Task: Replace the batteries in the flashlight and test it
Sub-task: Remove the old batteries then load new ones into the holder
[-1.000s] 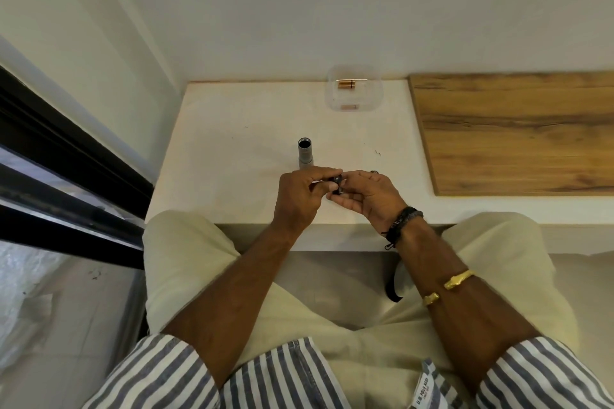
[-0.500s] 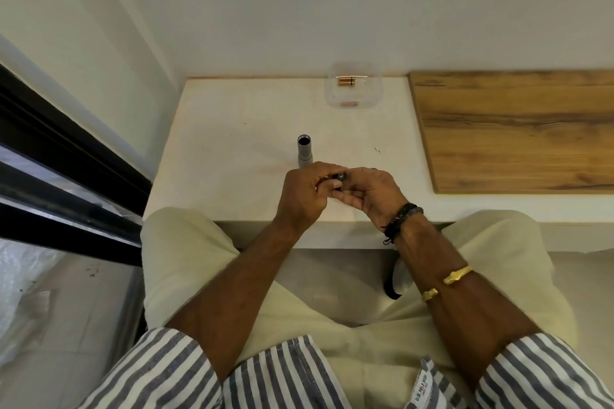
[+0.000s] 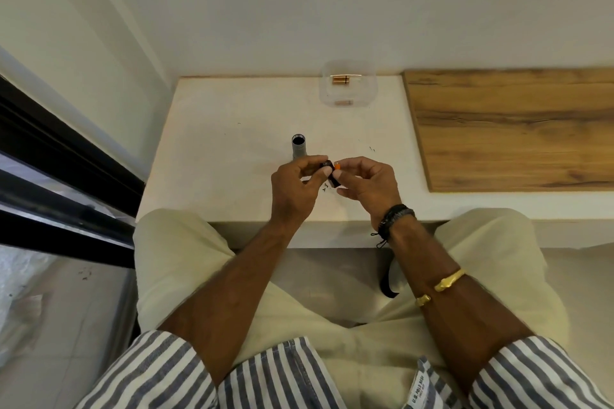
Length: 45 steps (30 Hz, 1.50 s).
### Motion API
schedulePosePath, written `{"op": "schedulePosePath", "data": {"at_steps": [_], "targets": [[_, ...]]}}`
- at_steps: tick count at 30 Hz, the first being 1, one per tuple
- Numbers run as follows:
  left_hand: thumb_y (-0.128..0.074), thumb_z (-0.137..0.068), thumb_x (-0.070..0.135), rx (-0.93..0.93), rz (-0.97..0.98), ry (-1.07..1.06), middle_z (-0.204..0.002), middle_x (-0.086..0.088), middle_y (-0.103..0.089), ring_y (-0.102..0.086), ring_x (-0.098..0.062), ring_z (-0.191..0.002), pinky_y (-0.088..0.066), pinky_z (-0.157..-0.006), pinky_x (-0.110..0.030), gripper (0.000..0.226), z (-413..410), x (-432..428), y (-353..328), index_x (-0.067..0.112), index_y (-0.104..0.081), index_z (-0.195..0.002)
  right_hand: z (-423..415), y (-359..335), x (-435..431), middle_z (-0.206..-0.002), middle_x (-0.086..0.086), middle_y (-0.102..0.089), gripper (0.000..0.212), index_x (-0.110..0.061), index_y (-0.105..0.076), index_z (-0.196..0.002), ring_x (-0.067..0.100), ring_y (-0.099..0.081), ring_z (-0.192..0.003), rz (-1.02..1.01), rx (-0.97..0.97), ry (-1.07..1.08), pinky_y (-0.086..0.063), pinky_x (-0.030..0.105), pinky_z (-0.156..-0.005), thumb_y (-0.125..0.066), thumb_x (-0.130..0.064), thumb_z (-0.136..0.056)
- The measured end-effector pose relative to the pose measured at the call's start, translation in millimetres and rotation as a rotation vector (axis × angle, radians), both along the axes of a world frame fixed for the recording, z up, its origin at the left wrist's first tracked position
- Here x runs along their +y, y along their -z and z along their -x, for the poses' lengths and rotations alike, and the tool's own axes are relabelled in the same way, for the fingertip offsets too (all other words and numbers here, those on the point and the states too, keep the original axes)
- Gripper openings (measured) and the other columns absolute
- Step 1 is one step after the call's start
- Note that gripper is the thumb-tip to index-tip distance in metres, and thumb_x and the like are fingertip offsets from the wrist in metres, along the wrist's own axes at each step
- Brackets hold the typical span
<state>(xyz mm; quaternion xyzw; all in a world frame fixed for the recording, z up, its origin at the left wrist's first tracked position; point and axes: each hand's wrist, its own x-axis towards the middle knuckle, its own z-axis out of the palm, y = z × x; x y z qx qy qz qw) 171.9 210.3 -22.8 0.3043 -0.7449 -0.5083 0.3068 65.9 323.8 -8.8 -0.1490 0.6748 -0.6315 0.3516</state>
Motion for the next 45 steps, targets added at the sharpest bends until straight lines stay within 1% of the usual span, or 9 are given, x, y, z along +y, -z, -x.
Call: {"op": "schedulePosePath", "data": {"at_steps": [3,7,13,17,20,24,29,40,45], "targets": [[-0.068,-0.092,0.007,0.085,-0.322,-0.006,-0.102,-0.011,-0.076,-0.074,-0.021,-0.094,-0.061,-0.084,-0.036,0.021,3,3,0,0.004,-0.072,-0.112,9,1,2,-0.089,0.002,-0.079,0.014,-0.021,-0.076,-0.094,0.016,-0.074,-0.084,-0.011,0.073,0.077,-0.060,0.037,-0.077,-0.076,-0.009,-0.087],[-0.060,-0.096,0.001,0.213,-0.832,-0.035,-0.111,-0.020,-0.070,-0.072,-0.036,-0.102,-0.062,-0.081,-0.039,0.021,3,2,0,0.002,-0.067,-0.116,32,3,11,-0.082,0.007,-0.076,0.029,-0.023,-0.070,-0.111,0.017,-0.072,-0.077,0.087,0.015,0.233,-0.063,0.036,-0.070,-0.075,-0.007,-0.087],[-0.056,-0.098,0.002,0.315,-1.214,-0.031,-0.105,-0.017,-0.068,-0.074,-0.033,-0.096,-0.060,-0.089,-0.045,0.020,0,-4,5,0.002,-0.064,-0.117,51,25,20,-0.090,0.013,-0.075,0.018,-0.011,-0.071,-0.091,0.029,-0.075,-0.090,-0.097,0.150,0.471,-0.062,0.049,-0.083,-0.078,0.001,-0.079],[-0.067,-0.092,0.004,0.272,-1.175,-0.047,-0.099,-0.016,-0.070,-0.074,-0.030,-0.095,-0.059,-0.090,-0.043,0.027,-2,-2,11,0.003,-0.062,-0.119,55,33,18,-0.080,0.000,-0.075,0.016,-0.022,-0.073,-0.079,0.023,-0.075,-0.081,-0.261,0.234,0.545,-0.064,0.041,-0.077,-0.086,-0.014,-0.073],[-0.063,-0.092,-0.004,0.267,-1.175,-0.032,-0.111,-0.021,-0.067,-0.071,-0.033,-0.104,-0.059,-0.091,-0.043,0.030,-1,-1,11,0.002,-0.061,-0.121,55,39,15,-0.075,-0.007,-0.073,0.011,-0.019,-0.077,-0.082,0.010,-0.071,-0.074,-0.325,0.260,0.525,-0.063,0.032,-0.077,-0.083,-0.013,-0.075],[-0.057,-0.094,-0.006,0.280,-1.230,-0.025,-0.127,-0.026,-0.063,-0.069,-0.035,-0.109,-0.052,-0.102,-0.047,0.032,2,0,10,-0.004,-0.054,-0.126,52,42,13,-0.083,-0.004,-0.075,0.012,-0.015,-0.080,-0.091,0.011,-0.069,-0.079,-0.405,0.352,0.474,-0.060,0.029,-0.080,-0.077,-0.013,-0.080],[-0.054,-0.096,-0.006,0.263,-1.215,0.014,-0.121,-0.026,-0.066,-0.071,-0.031,-0.106,-0.059,-0.091,-0.038,0.033,2,2,6,-0.001,-0.058,-0.128,46,46,13,-0.092,-0.001,-0.078,0.013,-0.017,-0.080,-0.097,0.015,-0.069,-0.084,-0.528,0.508,0.366,-0.058,0.030,-0.082,-0.077,-0.023,-0.086],[-0.043,-0.100,-0.009,0.290,-1.308,0.129,-0.130,-0.026,-0.061,-0.062,-0.037,-0.122,-0.054,-0.100,-0.043,0.037,2,1,0,-0.003,-0.051,-0.135,43,44,13,-0.100,0.004,-0.078,0.018,-0.016,-0.079,-0.104,0.019,-0.070,-0.088,-0.573,0.531,0.312,-0.059,0.039,-0.090,-0.076,-0.022,-0.088],[-0.044,-0.099,-0.010,0.245,-1.187,0.150,-0.126,-0.021,-0.065,-0.064,-0.034,-0.119,-0.051,-0.103,-0.046,0.035,3,2,0,0.001,-0.056,-0.130,36,26,9,-0.089,-0.002,-0.075,0.013,-0.017,-0.078,-0.099,0.011,-0.067,-0.077,-0.448,0.532,0.367,-0.059,0.032,-0.079,-0.075,-0.023,-0.087]]}}
